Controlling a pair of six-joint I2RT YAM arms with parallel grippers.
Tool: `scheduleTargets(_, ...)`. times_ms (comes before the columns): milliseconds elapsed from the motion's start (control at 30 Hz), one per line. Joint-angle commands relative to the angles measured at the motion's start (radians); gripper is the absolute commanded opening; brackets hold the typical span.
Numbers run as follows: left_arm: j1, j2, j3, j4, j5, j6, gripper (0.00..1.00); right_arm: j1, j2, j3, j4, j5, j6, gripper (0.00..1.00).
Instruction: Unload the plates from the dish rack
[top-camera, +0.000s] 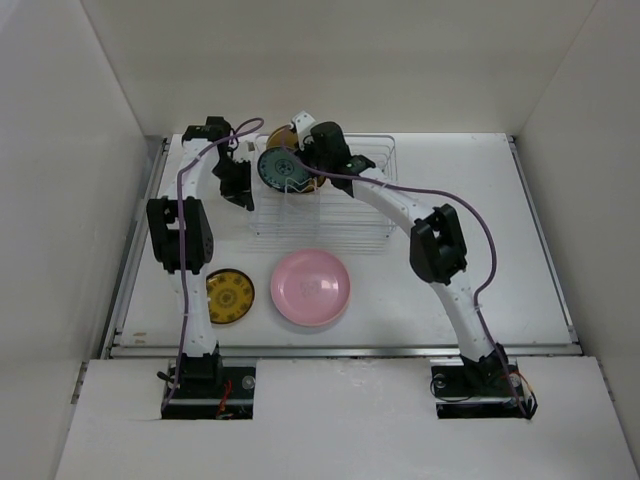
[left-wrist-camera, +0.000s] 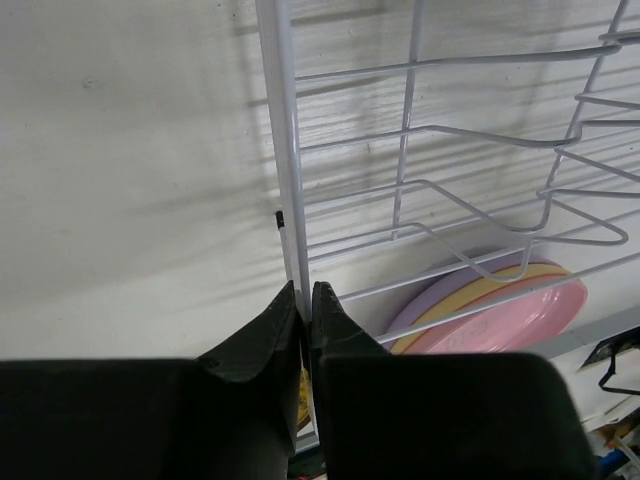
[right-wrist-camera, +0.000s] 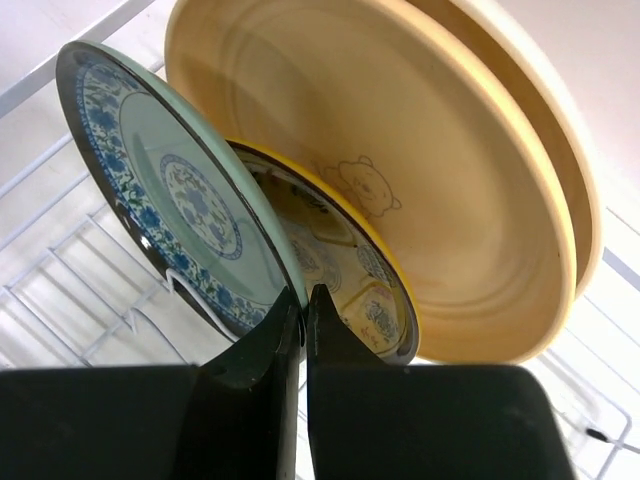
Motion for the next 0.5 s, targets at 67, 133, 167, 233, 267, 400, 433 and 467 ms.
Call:
scheduleTargets(67,-0.003,-0.06,-0.042,0.012,0.109,-0.082,0.0,-0.006,-0.137,-0.021,0.083,0.089,-0.019,0.0)
scheduleTargets(133,-0.003,-0.071,-0.031,0.021,0.099,-0.082,0.0,-0.006,-0.199,-0.068,0.123,0.125,0.012,0.0)
scheduleTargets(167,-0.003,-0.08,-0.031,0.022,0.09,-0.082,0.0,-0.006,-0.22,-0.085,0.136,0.137,0.012,0.0)
scheduleTargets(233,-0.003,-0.09,-0.008,0.022,0.069,-0.082,0.0,-0.006,-0.277,-0.128,0.158,0.152,0.026,0.0)
scheduleTargets(267,-0.003,-0.09,-0.008,0.022,0.058,-0.073,0.02,-0.006,-0.291,-0.139,0.158,0.163,0.035,0.0)
scheduleTargets(400,-0.003,-0.1,0.001,0.031,0.044,-0.073,0.02,0.004,-0.351,-0.2,0.158,0.209,0.035,0.0)
scheduleTargets(433,-0.003,-0.1,0.001,0.031,0.044,-0.082,0.04,0.013,-0.351,-0.209,0.132,0.22,0.035,0.0)
scheduleTargets(467,-0.003,-0.1,0.001,0.04,0.044,-0.082,0.05,0.013,-0.364,-0.209,0.12,0.22,0.035,0.0)
